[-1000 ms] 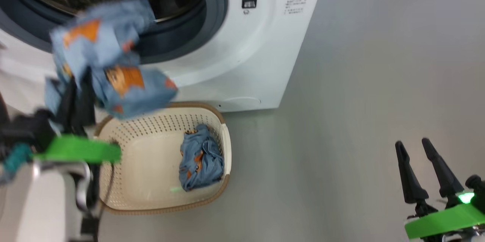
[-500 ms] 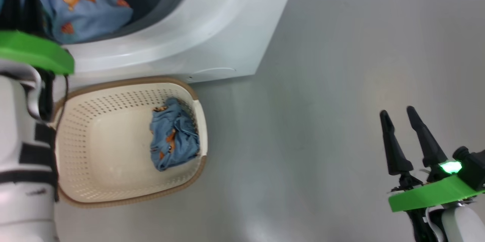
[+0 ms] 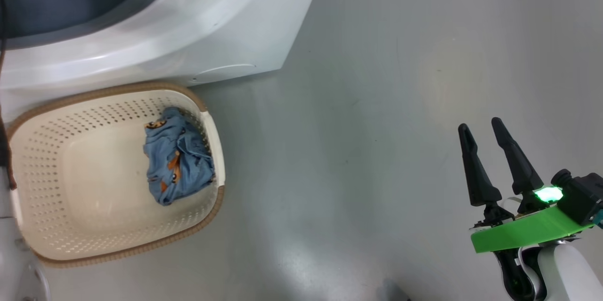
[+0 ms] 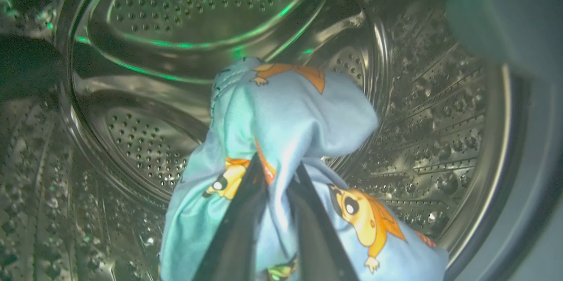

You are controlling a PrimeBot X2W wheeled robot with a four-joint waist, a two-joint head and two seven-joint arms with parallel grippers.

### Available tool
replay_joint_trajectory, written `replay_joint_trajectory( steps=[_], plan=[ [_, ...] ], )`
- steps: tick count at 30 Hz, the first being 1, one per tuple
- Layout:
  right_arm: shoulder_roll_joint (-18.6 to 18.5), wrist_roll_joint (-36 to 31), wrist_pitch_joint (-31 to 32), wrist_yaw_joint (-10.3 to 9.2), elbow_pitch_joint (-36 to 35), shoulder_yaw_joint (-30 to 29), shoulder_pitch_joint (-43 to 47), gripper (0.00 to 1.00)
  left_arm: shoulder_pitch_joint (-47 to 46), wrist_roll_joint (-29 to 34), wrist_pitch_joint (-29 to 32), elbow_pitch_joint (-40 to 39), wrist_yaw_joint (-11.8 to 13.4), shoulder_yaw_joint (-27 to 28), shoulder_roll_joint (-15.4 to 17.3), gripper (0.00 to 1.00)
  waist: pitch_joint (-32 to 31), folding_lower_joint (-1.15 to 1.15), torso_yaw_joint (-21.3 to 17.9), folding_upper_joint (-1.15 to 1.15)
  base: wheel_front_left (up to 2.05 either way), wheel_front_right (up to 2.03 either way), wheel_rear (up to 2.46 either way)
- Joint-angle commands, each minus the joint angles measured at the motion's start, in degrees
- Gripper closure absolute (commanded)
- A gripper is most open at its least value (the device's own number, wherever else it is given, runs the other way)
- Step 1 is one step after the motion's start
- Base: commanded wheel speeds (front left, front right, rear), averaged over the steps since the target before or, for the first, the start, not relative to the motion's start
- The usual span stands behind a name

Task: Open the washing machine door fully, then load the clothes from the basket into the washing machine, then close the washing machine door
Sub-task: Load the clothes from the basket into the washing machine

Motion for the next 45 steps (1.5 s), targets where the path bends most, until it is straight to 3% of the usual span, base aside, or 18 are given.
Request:
replay_joint_trajectory(
  steps=[1, 20, 45],
  plan=[
    [-0.27, 0.52, -0.27, 0.16, -1.17, 0.99, -0.04, 0.00, 0.23, 0.49, -0.28, -0.81, -0.01, 0.68, 2.83, 0.00, 0.40, 0.00, -0.41, 0.00, 0.00, 0.00, 0.00],
    [-1.45, 0.12, -0.27, 0.16, -1.06, 0.91, 0.84, 0.00, 9.87, -0.47, -0.28, -0.26, 0.00, 2.47, -0.47, 0.00, -2.18, 0.00, 1.69, 0.00, 0.00, 0.00, 0.00],
    [-5.31, -0.65, -0.27, 0.16, 0.11, -1.21, 7.69, 0.00, 38.14, -0.91, -0.28, -11.89, -1.63, 5.11, -8.42, 0.00, -13.58, 0.00, 7.73, 0.00, 0.00, 0.00, 0.00]
  ],
)
